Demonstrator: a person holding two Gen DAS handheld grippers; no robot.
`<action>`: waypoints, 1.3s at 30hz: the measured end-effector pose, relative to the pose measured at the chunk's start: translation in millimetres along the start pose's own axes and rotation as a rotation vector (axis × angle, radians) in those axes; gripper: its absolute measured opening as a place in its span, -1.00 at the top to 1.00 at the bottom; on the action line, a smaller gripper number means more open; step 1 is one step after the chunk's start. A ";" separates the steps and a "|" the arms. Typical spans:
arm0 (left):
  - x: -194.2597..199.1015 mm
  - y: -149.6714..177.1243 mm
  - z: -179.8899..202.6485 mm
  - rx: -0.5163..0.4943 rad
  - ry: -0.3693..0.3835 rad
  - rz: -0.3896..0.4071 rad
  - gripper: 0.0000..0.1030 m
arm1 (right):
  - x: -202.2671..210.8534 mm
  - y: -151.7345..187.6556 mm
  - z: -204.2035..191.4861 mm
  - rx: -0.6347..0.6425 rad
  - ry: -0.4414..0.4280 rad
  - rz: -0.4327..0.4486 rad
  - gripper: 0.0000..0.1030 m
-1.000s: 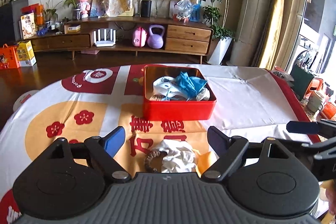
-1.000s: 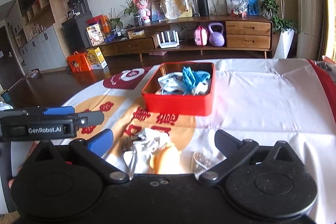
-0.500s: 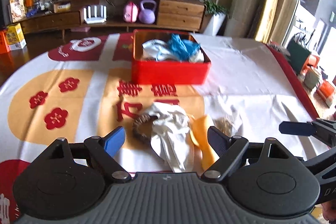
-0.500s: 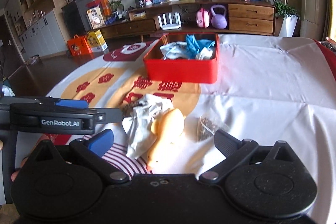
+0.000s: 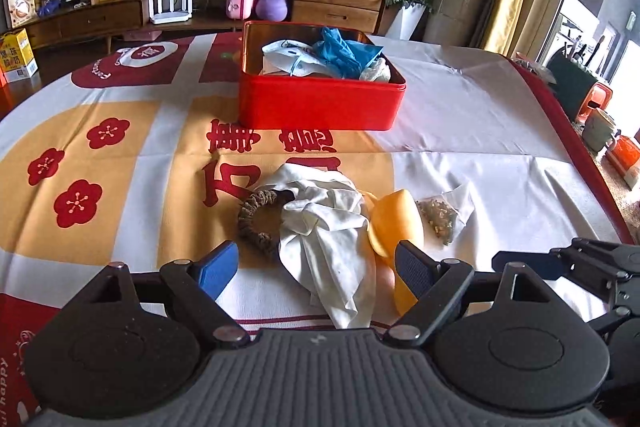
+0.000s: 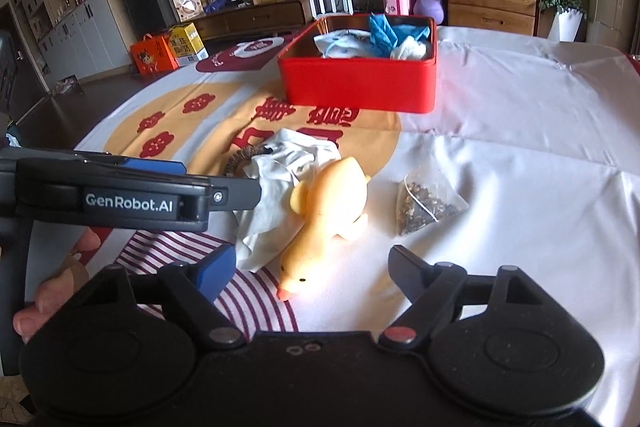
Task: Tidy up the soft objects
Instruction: 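Move both grippers back toward the white cloth and yellow duck, then grasp the white cloth with the left gripper while the right gripper grasps the yellow duck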
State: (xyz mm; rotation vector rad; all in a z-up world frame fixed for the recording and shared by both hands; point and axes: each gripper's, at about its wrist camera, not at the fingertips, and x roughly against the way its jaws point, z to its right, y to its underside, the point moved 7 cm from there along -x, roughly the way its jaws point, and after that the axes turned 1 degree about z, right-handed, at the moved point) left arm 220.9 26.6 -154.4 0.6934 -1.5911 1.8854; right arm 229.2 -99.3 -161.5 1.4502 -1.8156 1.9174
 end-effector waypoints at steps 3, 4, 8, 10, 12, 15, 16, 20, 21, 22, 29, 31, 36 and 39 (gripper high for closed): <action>-8.2 -1.2 -1.7 0.004 0.005 -0.004 -0.67 | -7.0 0.3 3.9 -0.004 0.004 -0.006 -0.52; -10.1 -1.6 -1.6 0.005 0.009 -0.001 -0.67 | -8.7 0.2 5.5 -0.006 0.007 -0.007 -0.51; -18.3 -2.9 0.4 -0.016 0.010 0.010 -0.66 | -15.5 0.5 9.5 -0.008 0.007 -0.015 -0.46; -22.5 -3.0 1.6 -0.037 -0.002 0.014 -0.67 | -19.4 0.4 10.2 -0.004 0.003 -0.023 -0.42; -27.3 -3.7 2.3 -0.047 -0.007 0.016 -0.66 | -23.0 -0.3 11.1 -0.004 0.002 -0.028 -0.33; -34.9 -5.3 3.1 -0.052 -0.010 0.010 -0.66 | -27.1 -2.1 11.1 -0.006 -0.003 -0.031 -0.28; -36.8 -5.4 3.3 -0.057 -0.013 0.011 -0.66 | -28.3 -3.3 11.0 -0.004 -0.004 -0.031 -0.27; -43.3 -6.3 2.6 -0.061 -0.017 0.009 -0.64 | -31.3 -5.7 9.6 0.001 -0.012 -0.035 -0.15; -44.4 -6.6 2.3 -0.060 -0.016 0.010 -0.57 | -32.3 -6.2 9.2 0.002 -0.013 -0.036 -0.13; -45.6 -6.5 2.1 -0.060 -0.015 0.008 -0.55 | -33.3 -6.5 8.7 0.003 -0.012 -0.035 -0.13; -49.1 -6.2 4.3 -0.070 -0.004 0.009 -0.30 | -37.3 -9.3 8.5 -0.005 -0.007 -0.026 0.04; -48.9 -6.3 5.7 -0.073 0.000 0.010 -0.27 | -37.2 -9.3 9.0 -0.014 -0.015 -0.023 0.14; -48.9 -4.3 7.5 -0.076 0.017 0.001 0.17 | -34.1 -8.9 9.2 -0.033 -0.025 -0.017 0.33; -47.3 -4.2 9.8 -0.087 0.017 0.003 0.34 | -31.9 -8.8 8.2 -0.038 -0.026 -0.014 0.47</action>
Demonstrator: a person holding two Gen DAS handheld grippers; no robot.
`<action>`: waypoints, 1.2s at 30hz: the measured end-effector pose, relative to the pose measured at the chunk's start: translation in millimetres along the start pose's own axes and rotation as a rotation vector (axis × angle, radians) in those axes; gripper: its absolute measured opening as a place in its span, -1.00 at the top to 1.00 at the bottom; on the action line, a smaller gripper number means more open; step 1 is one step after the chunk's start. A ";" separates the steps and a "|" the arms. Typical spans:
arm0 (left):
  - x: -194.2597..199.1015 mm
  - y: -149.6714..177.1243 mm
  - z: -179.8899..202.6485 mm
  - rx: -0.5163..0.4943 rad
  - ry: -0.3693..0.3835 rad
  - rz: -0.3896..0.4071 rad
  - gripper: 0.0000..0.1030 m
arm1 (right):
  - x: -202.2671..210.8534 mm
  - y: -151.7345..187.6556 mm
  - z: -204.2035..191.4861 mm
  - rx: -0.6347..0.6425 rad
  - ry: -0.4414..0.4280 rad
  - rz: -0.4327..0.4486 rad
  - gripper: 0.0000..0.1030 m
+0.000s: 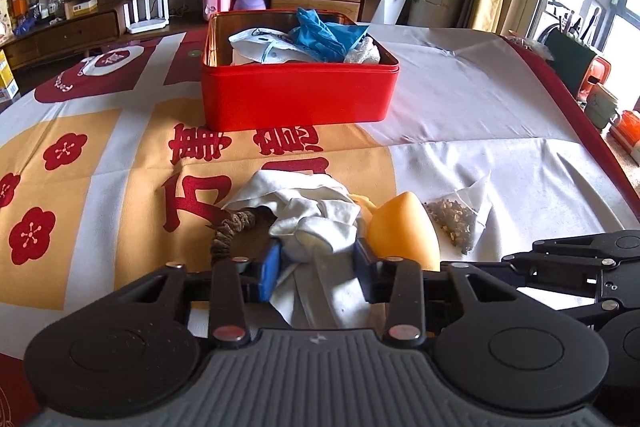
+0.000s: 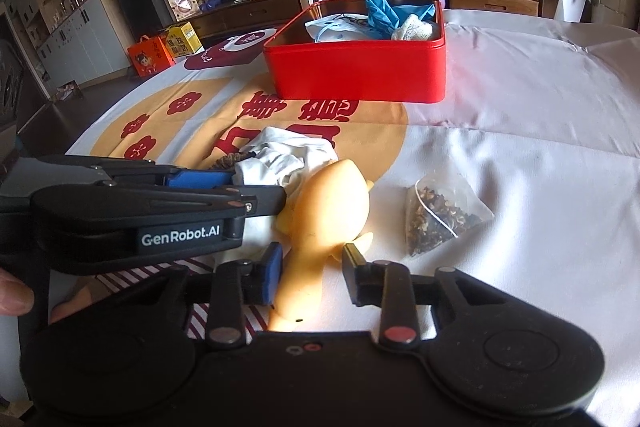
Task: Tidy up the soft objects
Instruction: 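Grasp the white cloth with the left gripper while the right gripper grasps the yellow duck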
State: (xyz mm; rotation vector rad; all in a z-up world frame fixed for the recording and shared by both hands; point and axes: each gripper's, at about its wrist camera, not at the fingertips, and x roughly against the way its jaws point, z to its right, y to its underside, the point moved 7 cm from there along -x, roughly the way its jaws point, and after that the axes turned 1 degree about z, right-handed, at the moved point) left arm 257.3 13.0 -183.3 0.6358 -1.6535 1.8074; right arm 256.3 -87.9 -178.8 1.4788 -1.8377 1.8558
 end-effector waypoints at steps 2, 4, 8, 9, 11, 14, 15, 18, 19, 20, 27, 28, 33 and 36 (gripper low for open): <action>1.6 -0.2 1.0 -0.006 -0.002 0.001 0.45 | 2.2 0.2 -0.5 -0.001 0.006 0.004 0.53; 3.1 -0.7 0.0 -0.004 -0.008 0.003 0.61 | 4.6 0.9 0.2 -0.003 0.005 0.008 0.59; 4.8 -1.0 -1.4 -0.008 -0.009 0.007 0.77 | 9.5 2.2 1.0 -0.012 0.004 0.014 0.66; 5.3 -0.8 -1.6 -0.014 -0.017 0.007 0.79 | 11.3 2.5 0.7 -0.012 0.004 0.015 0.67; 8.1 -1.4 -2.6 -0.005 -0.017 0.009 0.80 | 14.1 3.1 0.3 -0.003 0.016 0.017 0.67; 16.6 -4.1 -2.8 0.001 -0.015 0.026 0.81 | 20.3 4.4 1.0 -0.005 0.020 0.021 0.68; 19.6 -5.5 -2.8 0.003 -0.013 0.032 0.81 | 22.8 4.6 1.1 -0.005 0.021 0.024 0.68; 29.9 -8.3 -2.5 0.009 -0.008 0.048 0.82 | 31.5 4.6 1.0 -0.008 0.028 0.037 0.68; 33.3 -9.1 -2.8 0.012 -0.008 0.051 0.82 | 34.8 4.3 0.8 -0.009 0.027 0.042 0.68; 36.2 -9.9 -3.1 0.016 -0.007 0.053 0.82 | 37.6 3.8 0.2 -0.008 0.025 0.046 0.68; 58.7 -17.5 -4.1 0.038 0.001 0.085 0.82 | 62.3 -1.3 -3.8 0.015 0.018 0.078 0.68; 61.9 -18.5 -3.7 0.039 0.002 0.089 0.82 | 65.4 -2.5 -4.2 0.017 0.017 0.081 0.68; 78.4 -26.5 -1.5 0.048 0.019 0.116 0.82 | 80.2 -8.5 -8.3 0.043 0.012 0.098 0.68; 90.1 -32.9 0.4 0.044 0.028 0.143 0.82 | 89.5 -13.8 -10.4 0.065 0.010 0.109 0.68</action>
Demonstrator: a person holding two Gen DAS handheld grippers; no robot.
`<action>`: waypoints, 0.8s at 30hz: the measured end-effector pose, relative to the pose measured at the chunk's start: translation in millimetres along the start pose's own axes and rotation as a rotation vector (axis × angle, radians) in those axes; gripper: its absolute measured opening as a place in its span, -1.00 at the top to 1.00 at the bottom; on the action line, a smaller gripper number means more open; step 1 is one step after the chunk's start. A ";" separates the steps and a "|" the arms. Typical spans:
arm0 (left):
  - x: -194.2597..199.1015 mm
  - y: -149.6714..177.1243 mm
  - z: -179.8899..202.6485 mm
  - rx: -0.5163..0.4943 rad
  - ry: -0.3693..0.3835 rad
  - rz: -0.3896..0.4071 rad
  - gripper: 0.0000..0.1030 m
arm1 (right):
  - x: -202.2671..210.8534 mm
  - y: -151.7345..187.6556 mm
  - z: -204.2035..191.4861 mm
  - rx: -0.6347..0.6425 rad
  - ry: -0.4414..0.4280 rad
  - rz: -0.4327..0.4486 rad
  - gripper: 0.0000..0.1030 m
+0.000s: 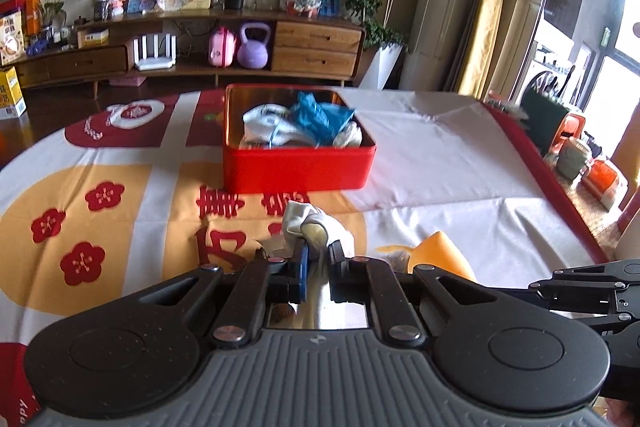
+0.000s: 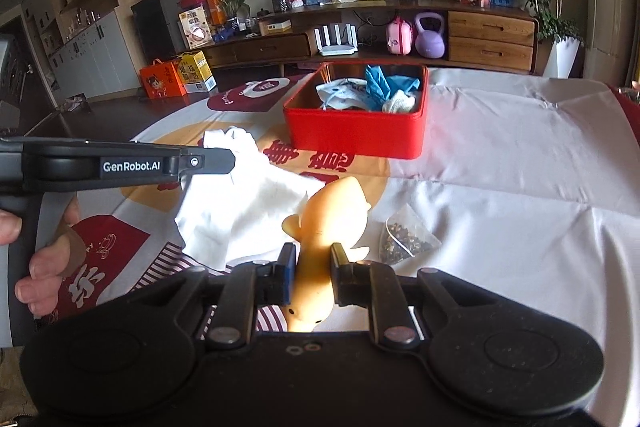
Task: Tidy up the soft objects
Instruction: 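Grasp the white cloth with the left gripper while the right gripper grasps the yellow duck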
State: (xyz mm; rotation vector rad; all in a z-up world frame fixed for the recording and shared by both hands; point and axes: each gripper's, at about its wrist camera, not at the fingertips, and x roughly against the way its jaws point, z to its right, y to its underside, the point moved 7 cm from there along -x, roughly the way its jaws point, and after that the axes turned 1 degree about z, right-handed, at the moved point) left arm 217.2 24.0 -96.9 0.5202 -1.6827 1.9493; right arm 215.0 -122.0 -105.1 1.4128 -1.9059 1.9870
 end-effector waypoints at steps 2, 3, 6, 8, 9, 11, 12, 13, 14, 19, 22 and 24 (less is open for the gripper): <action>5.3 -4.8 -0.1 0.006 0.008 0.011 0.82 | 4.6 -3.9 -0.5 0.010 -0.003 0.006 0.68; 7.4 -7.2 -0.4 0.010 0.010 0.015 0.82 | 7.0 -6.4 -1.0 0.016 -0.004 0.010 0.68; 13.6 -14.3 -0.5 0.016 0.019 0.027 0.82 | 12.8 -14.2 -1.9 0.039 -0.004 0.021 0.68; 18.3 -20.5 0.7 0.013 0.024 0.038 0.82 | 16.2 -19.6 -1.5 0.049 -0.005 0.028 0.68; 20.1 -23.5 1.0 0.012 0.028 0.044 0.82 | 17.3 -22.3 -1.1 0.052 -0.006 0.029 0.68; 24.4 -30.8 1.5 0.010 0.034 0.057 0.82 | 18.8 -28.0 -0.1 0.057 -0.007 0.034 0.68; 26.2 -34.1 2.0 0.010 0.036 0.063 0.82 | 19.4 -31.1 0.4 0.060 -0.006 0.035 0.68; 27.8 -38.2 2.2 0.010 0.040 0.068 0.82 | 20.1 -33.7 1.7 0.061 -0.006 0.036 0.68; 29.3 -41.8 2.6 0.009 0.041 0.073 0.82 | 20.7 -36.5 2.9 0.061 -0.005 0.038 0.68; 31.9 -61.5 1.8 -0.002 0.040 0.103 0.82 | 23.0 -52.9 6.6 0.072 0.002 0.045 0.68; 29.8 -71.9 -0.1 -0.003 0.042 0.115 0.82 | 23.3 -63.6 7.8 0.079 0.002 0.047 0.68; 28.3 -79.2 -0.6 -0.006 0.042 0.123 0.82 | 23.5 -71.2 8.5 0.088 0.004 0.053 0.68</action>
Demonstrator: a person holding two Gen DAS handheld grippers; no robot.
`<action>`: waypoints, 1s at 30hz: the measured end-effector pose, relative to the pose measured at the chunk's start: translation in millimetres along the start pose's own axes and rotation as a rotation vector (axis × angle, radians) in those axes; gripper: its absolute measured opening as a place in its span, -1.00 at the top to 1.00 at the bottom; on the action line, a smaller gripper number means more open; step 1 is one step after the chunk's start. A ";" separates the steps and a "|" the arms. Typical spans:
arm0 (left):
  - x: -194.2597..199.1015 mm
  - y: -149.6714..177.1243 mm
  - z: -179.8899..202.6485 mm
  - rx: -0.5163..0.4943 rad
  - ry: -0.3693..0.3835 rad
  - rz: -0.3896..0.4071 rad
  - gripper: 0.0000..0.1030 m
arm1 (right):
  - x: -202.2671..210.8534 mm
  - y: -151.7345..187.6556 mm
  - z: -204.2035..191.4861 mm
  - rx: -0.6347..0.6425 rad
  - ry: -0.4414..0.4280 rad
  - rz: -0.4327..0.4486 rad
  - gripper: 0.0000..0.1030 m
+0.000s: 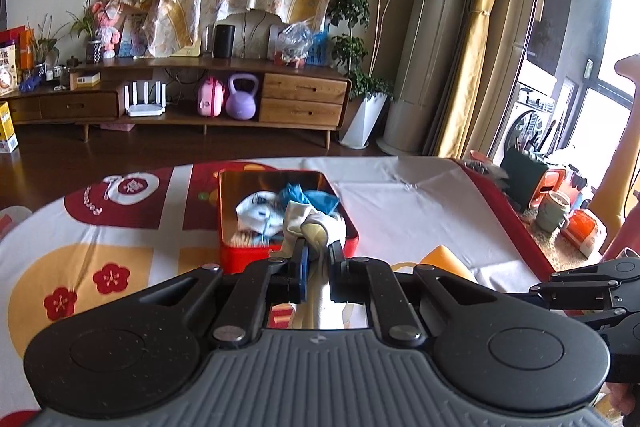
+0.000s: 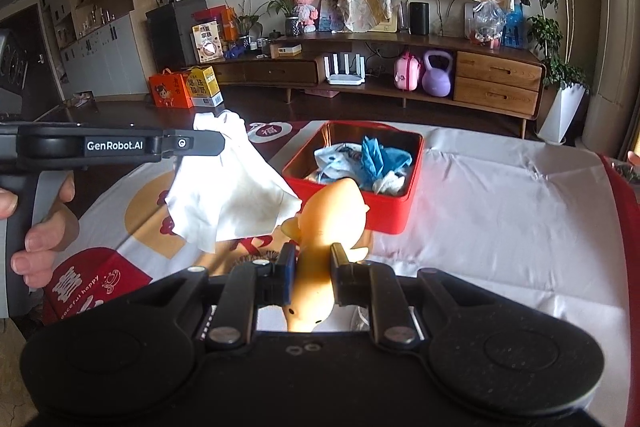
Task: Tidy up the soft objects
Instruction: 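Grasp the white cloth with the left gripper while the right gripper grasps the yellow duck, then carry the white cloth and yellow duck with both grippers over the red tin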
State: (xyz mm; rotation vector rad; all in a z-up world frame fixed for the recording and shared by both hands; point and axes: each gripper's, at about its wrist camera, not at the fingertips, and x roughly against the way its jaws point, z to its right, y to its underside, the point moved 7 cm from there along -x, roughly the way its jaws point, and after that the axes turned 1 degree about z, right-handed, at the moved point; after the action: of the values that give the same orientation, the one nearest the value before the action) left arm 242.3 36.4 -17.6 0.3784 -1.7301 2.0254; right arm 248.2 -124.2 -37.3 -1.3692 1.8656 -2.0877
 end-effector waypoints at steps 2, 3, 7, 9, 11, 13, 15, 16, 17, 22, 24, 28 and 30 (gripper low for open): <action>-2.5 -6.8 0.3 -0.007 0.001 0.009 0.82 | -0.5 -7.0 1.0 0.007 0.002 0.006 0.68; -3.3 -11.0 0.3 -0.013 0.001 0.015 0.82 | -1.4 -10.6 1.6 0.009 0.001 0.008 0.68; -8.0 -27.3 0.0 -0.032 0.001 0.037 0.82 | -6.5 -24.1 3.6 0.021 0.004 0.016 0.68; -12.6 -34.2 -1.0 -0.040 0.002 0.043 0.82 | -11.1 -30.2 4.9 0.026 0.002 0.016 0.68; -19.6 -40.2 -1.8 -0.055 0.000 0.049 0.82 | -16.4 -34.5 6.7 0.035 0.000 0.016 0.68; -27.4 -44.8 -2.3 -0.067 -0.007 0.048 0.82 | -23.0 -39.3 7.7 0.044 -0.001 0.014 0.68; -35.3 -50.3 -3.4 -0.069 -0.008 0.049 0.81 | -29.7 -44.4 9.4 0.049 0.000 0.014 0.68; -38.5 -53.5 -3.7 -0.072 -0.007 0.053 0.82 | -33.3 -47.0 10.9 0.050 0.000 0.014 0.68; -41.8 -56.1 -4.2 -0.078 -0.009 0.057 0.82 | -36.6 -49.4 12.8 0.051 0.002 0.015 0.68; -61.0 -72.7 -9.1 -0.099 -0.025 0.077 0.82 | -54.8 -60.3 24.6 0.058 0.020 0.023 0.68; -69.3 -78.4 -11.7 -0.101 -0.030 0.082 0.81 | -61.8 -63.8 31.0 0.055 0.028 0.026 0.68; -89.4 -86.0 -17.8 -0.099 -0.047 0.081 0.81 | -76.9 -74.0 41.6 0.049 0.042 0.031 0.68; -99.9 -87.2 -20.3 -0.092 -0.052 0.077 0.82 | -83.9 -77.1 43.9 0.045 0.040 0.036 0.68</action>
State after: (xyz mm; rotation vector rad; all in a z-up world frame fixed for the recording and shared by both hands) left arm 373.7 50.7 5.6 0.3429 -1.8889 1.9960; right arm 365.4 -91.6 -27.3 -1.2844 1.8308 -2.1416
